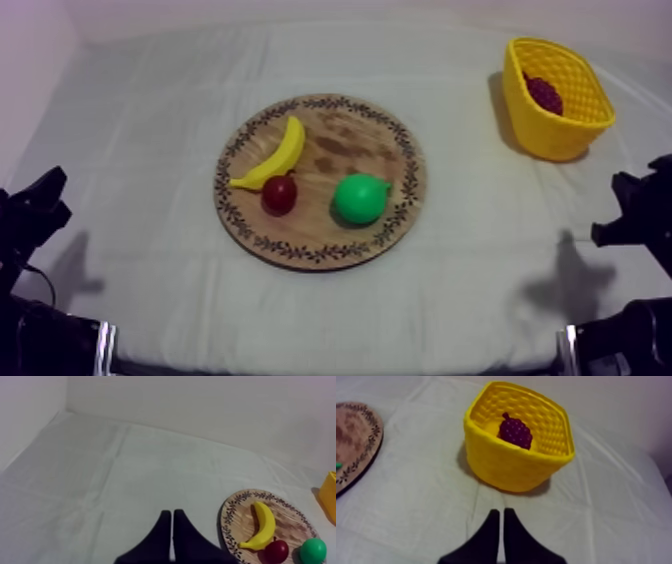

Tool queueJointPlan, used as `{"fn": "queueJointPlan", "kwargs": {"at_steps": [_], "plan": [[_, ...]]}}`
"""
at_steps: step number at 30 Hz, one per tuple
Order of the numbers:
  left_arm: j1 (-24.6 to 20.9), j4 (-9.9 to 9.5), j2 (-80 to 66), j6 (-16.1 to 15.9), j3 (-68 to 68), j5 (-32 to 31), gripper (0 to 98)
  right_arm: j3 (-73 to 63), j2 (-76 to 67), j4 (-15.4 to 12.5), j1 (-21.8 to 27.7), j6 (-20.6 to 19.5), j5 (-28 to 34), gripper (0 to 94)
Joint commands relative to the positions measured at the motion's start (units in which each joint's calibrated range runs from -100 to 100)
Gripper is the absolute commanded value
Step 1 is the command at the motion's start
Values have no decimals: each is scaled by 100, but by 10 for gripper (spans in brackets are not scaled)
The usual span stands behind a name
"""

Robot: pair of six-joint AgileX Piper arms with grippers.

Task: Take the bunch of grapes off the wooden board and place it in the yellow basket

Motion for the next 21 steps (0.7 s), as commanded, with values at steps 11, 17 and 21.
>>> {"fn": "queueJointPlan", "kwargs": {"at_steps": [11,17,21], "plan": [[0,-2,0,0,-2,0,1,-7,-944,239,54,-89,977,7],[0,-2,0,-1,-2,0,1,-7,-1010,257,45,-165,1022,7],[0,-2,0,-1,-2,0,1,-7,-1017,259,35,-192,1027,7]]}}
